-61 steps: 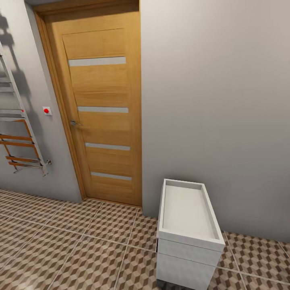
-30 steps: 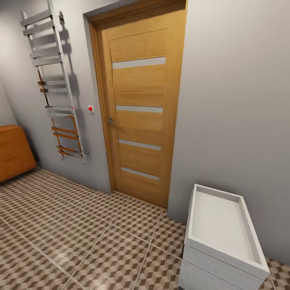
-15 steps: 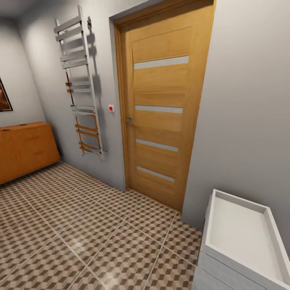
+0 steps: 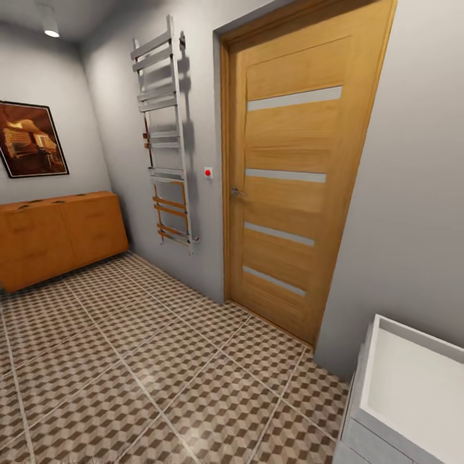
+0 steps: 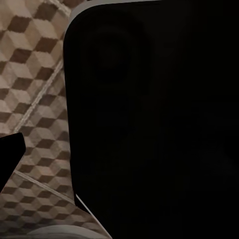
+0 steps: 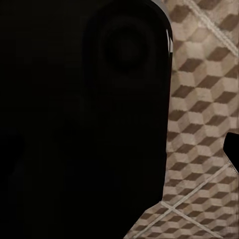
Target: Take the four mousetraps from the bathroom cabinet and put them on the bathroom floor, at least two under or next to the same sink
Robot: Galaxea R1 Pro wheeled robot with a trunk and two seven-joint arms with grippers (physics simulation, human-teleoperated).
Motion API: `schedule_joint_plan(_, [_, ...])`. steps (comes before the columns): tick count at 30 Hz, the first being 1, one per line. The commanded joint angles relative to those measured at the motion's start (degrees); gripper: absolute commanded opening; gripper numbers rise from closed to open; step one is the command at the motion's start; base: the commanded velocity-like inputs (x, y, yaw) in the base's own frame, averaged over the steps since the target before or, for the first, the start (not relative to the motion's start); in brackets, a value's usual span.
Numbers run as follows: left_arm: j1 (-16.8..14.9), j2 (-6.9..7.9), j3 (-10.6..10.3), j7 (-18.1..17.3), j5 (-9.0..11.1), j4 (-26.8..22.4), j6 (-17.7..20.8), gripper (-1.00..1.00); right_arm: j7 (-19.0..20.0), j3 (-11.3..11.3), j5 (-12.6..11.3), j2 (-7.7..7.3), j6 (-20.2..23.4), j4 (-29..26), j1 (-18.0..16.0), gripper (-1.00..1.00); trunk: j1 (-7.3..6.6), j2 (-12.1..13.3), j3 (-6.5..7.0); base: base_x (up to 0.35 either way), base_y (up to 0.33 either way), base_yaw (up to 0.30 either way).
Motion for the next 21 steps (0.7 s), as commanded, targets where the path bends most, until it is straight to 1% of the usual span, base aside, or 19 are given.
schedule_joint_plan(1, [-0.01, 0.01, 0.02, -0.01, 0.03, -0.04, -0.03, 1.0, -0.01, -0.02, -0.03, -0.01, -0.17, 0.01, -0.01, 1.0, 0.0, -0.02, -0.05, 0.0, 0.0, 0.277])
schedule_joint_plan(21, [-0.01, 0.04, 0.02, -0.01, 0.02, -0.12, -0.03, 1.0, -0.01, 0.16, -0.01, 0.08, -0.21, 0.01, -0.01, 1.0, 0.0, -0.02, -0.05, 0.0, 0.0, 0.277])
